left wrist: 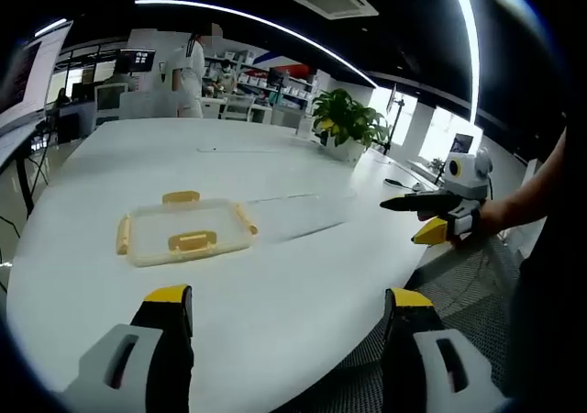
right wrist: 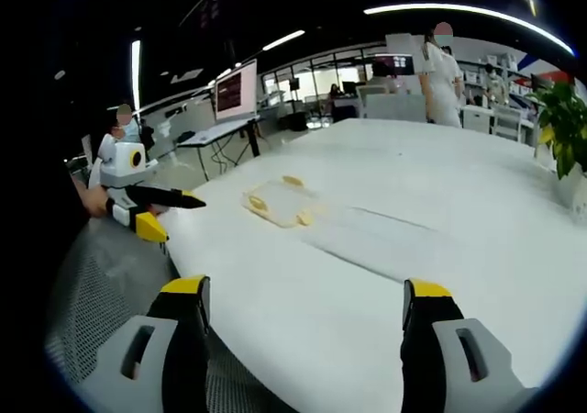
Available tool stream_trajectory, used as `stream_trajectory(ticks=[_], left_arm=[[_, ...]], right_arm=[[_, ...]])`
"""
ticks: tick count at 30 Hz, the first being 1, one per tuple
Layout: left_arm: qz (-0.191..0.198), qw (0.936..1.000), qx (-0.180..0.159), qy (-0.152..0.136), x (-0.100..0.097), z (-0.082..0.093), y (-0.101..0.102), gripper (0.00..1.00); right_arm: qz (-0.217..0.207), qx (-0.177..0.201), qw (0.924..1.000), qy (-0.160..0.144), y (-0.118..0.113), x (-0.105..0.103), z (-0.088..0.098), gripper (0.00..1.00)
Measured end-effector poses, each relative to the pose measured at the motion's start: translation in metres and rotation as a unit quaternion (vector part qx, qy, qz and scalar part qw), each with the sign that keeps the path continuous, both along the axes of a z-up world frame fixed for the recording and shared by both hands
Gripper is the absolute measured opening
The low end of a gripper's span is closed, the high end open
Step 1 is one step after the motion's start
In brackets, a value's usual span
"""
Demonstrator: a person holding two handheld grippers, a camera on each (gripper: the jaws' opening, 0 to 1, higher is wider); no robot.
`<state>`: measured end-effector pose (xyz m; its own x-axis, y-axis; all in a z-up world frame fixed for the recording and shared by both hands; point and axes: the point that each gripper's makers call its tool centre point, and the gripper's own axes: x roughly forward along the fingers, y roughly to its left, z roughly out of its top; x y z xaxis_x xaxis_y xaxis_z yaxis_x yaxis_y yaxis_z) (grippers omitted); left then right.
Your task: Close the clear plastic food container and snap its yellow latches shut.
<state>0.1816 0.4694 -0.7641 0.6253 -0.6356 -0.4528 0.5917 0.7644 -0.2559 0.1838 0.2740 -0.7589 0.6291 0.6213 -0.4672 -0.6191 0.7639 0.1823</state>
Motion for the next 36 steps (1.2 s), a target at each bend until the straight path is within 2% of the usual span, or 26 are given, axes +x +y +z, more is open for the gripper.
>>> stream_trajectory(ticks=[3,5,8,9,10,12,15,18,23,27,29,32,34,36], left_arm=[[0.002,0.9998,-0.019,0.006,-0.001,0.002,-0.002,0.81],[0.011,0.9999,-0.011,-0.006,0.003,0.003,0.003,0.84],[0.013,0.9995,-0.027,-0.008,0.003,0.007,0.002,0.85],[0.012,0.9996,-0.025,-0.001,0.002,0.005,0.001,0.85],[0.009,0.9999,-0.009,0.008,0.001,0.0,0.003,0.87],[0.008,1.0,-0.005,0.0,0.002,0.0,0.002,0.91],[0.006,0.9998,-0.001,-0.016,0.003,0.004,0.002,0.91],[0.0,1.0,0.001,0.001,0.0,-0.001,0.0,0.88],[-0.006,1.0,0.002,0.004,-0.001,-0.002,-0.001,0.86],[-0.012,0.9999,-0.001,-0.005,-0.001,0.002,-0.003,0.85],[-0.011,0.9995,-0.029,-0.006,-0.001,0.009,-0.007,0.9],[-0.019,0.9998,-0.002,0.0,-0.001,0.003,-0.004,0.92],[-0.016,0.9998,-0.013,-0.001,0.0,0.007,-0.004,0.94],[-0.017,0.9998,-0.008,0.003,-0.001,0.006,-0.003,0.96]], right_arm=[[0.008,-0.005,0.9999,0.007,0.002,-0.003,-0.002,0.84],[0.017,-0.005,0.9998,0.002,0.004,-0.004,-0.001,0.83],[0.042,-0.042,0.9982,0.01,0.004,-0.011,-0.009,0.82],[0.046,-0.039,0.9982,0.001,0.007,-0.011,-0.006,0.81],[0.058,-0.055,0.9968,-0.007,0.008,-0.012,-0.007,0.81],[0.058,-0.069,0.9959,0.009,0.004,-0.015,-0.014,0.79],[0.047,-0.061,0.997,0.004,0.001,-0.011,-0.01,0.79],[0.041,-0.061,0.9973,0.004,-0.002,-0.009,-0.009,0.77],[0.057,-0.084,0.9947,0.012,-0.003,-0.013,-0.016,0.76],[0.038,-0.06,0.9974,0.007,-0.006,-0.007,-0.005,0.79],[0.035,-0.054,0.9979,0.013,-0.007,-0.006,-0.003,0.81],[0.067,-0.049,0.9961,0.031,0.005,-0.016,-0.002,0.83],[0.08,-0.058,0.9948,0.026,0.009,-0.018,-0.001,0.86],[0.08,-0.06,0.9944,0.035,0.008,-0.02,-0.002,0.85]])
